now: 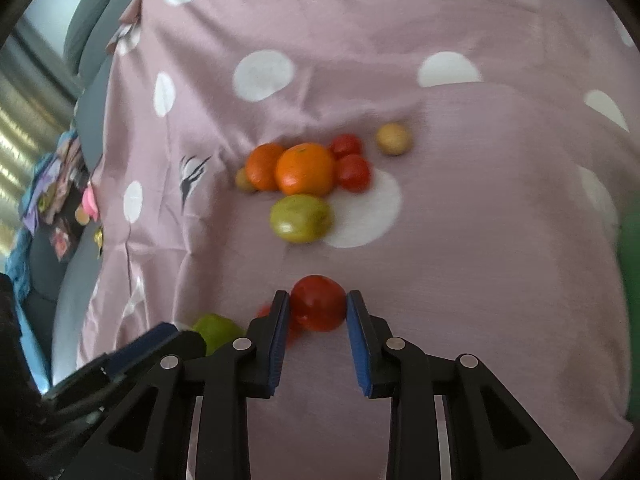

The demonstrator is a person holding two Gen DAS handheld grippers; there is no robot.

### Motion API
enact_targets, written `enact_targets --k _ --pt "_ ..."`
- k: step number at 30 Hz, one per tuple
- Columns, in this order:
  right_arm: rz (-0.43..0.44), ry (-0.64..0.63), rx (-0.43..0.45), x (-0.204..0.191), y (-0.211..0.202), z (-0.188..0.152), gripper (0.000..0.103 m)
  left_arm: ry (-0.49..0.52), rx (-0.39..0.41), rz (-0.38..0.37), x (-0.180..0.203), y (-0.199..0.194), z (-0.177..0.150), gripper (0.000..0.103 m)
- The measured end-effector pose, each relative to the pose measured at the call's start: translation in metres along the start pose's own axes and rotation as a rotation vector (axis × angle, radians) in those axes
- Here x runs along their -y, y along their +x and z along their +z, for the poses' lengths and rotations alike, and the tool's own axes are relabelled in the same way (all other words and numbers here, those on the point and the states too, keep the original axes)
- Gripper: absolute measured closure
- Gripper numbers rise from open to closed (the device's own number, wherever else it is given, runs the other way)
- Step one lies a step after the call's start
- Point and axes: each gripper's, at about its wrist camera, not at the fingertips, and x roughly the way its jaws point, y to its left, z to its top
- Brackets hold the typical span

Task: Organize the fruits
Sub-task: 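Grasp a red cherry tomato with the left tool while the right tool holds its tomato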

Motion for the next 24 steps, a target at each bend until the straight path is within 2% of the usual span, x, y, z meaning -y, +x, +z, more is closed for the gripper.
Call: enact_targets --k 6,12,15,20,24 --pt "-0.043 0.071 0.035 0.030 -0.017 0.001 0.073 0.058 -0.035 -0.004 0.022 0.017 -0.001 0.062" --pt "-0.036 0.116 0.052 0.043 -0.023 0.000 0.073 0.010 -0.051 0.020 0.016 0.035 0.015 0.063" --pt "-0.032 0.123 0.054 0.045 -0.024 0.001 0.073 -0.017 -0.059 0.032 0.009 0.040 0.020 0.068" --pt "-0.027 0.128 0.053 0.047 -0.024 0.001 0.073 -0.001 -0.045 0.039 0.010 0.044 0.025 0.069" --pt "-0.025 0.131 0.053 0.047 -0.024 0.001 0.073 0.000 -0.083 0.069 0.006 0.053 0.036 0.069"
